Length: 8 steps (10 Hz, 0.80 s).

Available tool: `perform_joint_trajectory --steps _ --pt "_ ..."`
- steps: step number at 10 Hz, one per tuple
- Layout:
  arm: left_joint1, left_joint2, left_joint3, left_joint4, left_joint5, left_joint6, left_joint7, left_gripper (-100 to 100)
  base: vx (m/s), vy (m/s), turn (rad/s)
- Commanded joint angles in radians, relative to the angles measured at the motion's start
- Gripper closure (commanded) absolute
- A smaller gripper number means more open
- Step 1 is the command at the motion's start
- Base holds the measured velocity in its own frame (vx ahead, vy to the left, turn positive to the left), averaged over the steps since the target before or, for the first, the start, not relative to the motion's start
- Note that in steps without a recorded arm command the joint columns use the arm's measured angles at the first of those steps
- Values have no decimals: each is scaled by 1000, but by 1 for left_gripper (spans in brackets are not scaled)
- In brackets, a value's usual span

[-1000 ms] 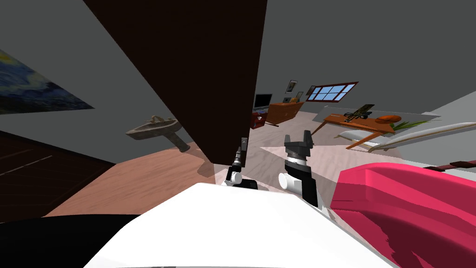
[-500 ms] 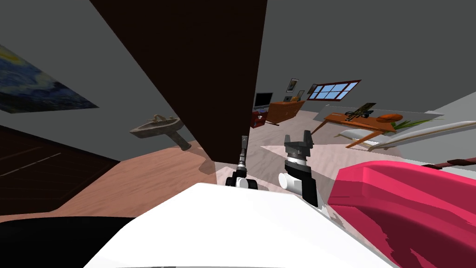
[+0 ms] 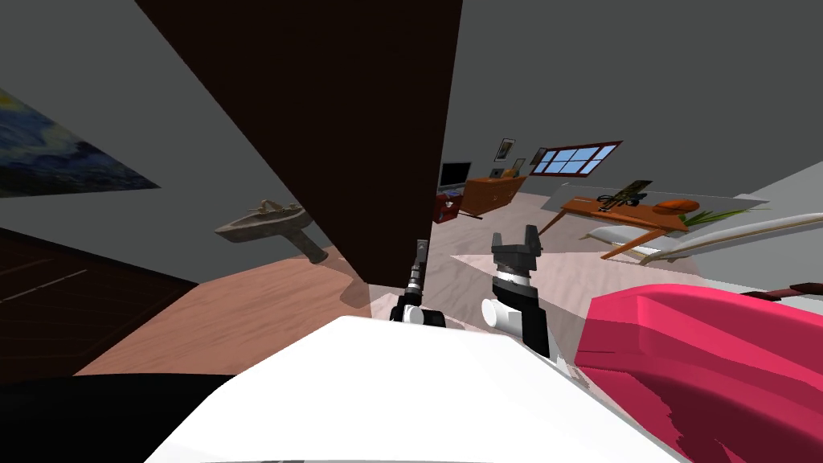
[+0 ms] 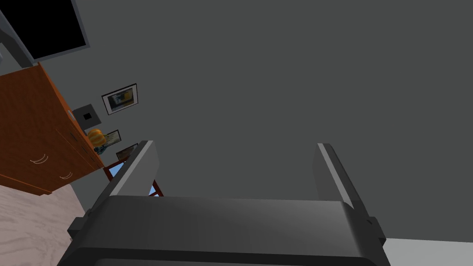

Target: Push the door open

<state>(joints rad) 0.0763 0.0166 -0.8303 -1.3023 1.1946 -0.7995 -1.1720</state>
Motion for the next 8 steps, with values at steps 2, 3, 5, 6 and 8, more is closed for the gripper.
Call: perform_joint_trajectory --steps 2,3,5,6,8 --pt "-13 -6 16 9 0 10 5 -100 240 -42 -5" --pt "-16 -17 20 10 1 14 6 -100 245 -14 -2" --pt "-23 -59 30 14 1 21 8 -100 220 -38 -5" --pt "-24 -49 28 16 1 18 9 -100 65 -14 4" --pt "-24 -49 28 16 1 18 9 100 -13 3 -4"
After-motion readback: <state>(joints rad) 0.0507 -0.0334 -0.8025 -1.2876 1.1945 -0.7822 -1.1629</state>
